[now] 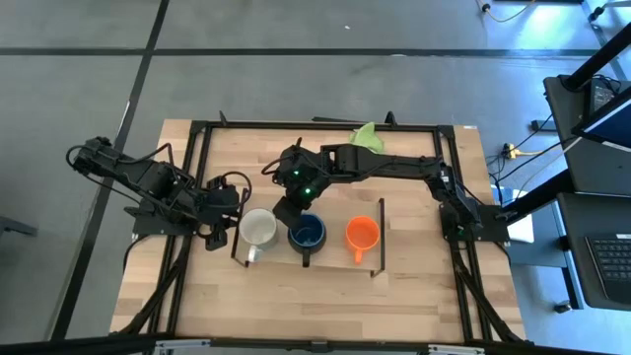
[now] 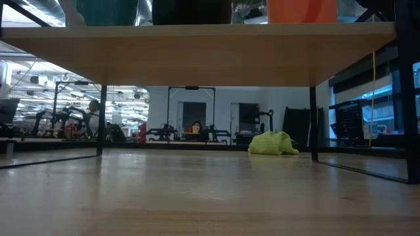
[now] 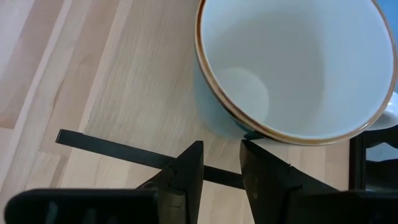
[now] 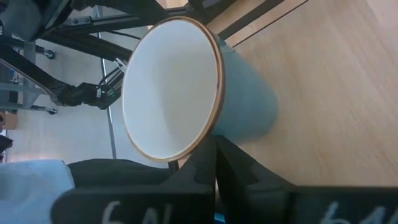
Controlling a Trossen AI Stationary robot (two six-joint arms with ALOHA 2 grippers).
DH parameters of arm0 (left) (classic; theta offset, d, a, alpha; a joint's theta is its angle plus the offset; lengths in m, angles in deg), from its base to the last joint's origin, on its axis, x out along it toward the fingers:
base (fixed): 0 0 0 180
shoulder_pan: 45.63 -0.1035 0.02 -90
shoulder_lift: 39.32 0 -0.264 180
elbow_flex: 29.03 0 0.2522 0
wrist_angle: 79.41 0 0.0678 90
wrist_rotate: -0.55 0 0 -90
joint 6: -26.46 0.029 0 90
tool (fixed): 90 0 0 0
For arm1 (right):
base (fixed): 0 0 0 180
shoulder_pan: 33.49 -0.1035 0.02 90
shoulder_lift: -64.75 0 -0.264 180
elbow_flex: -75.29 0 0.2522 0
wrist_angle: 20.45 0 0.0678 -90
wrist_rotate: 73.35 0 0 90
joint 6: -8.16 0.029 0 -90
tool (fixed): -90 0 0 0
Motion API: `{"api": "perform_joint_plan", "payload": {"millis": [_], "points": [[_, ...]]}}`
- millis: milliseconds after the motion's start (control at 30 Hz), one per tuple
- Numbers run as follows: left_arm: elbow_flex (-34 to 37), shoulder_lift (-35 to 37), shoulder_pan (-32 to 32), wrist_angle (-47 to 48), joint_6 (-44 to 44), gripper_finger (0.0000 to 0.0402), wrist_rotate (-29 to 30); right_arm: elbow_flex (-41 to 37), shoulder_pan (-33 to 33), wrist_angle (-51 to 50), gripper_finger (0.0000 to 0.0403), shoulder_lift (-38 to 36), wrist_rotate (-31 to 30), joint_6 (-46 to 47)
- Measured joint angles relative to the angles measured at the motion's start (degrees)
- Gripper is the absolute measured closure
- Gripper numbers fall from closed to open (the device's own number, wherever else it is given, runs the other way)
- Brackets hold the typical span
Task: Stack small to large cups/mugs on shelf
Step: Put the white mugs on the shelf, then return to Home Position
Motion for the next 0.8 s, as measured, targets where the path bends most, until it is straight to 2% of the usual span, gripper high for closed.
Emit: {"api": "perform_joint_plan", "payload": {"millis": [333,533,800], "points": [[0.0,0.0,0.0,-0.1,0.1,0.0302,0.0,0.0,0.8,0.5,0.0397,0.0,-1.9,-0.4],[0.0,0.0,0.0,1.1,1.1,0.0302,0.0,0.0,2.2,0.5,0.0397,0.0,-4.8,-2.5],[0.0,0.0,0.0,3.0,1.1,0.0302,0.0,0.0,3.6,0.5,0.0397,0.0,-5.5,-5.9]]}}
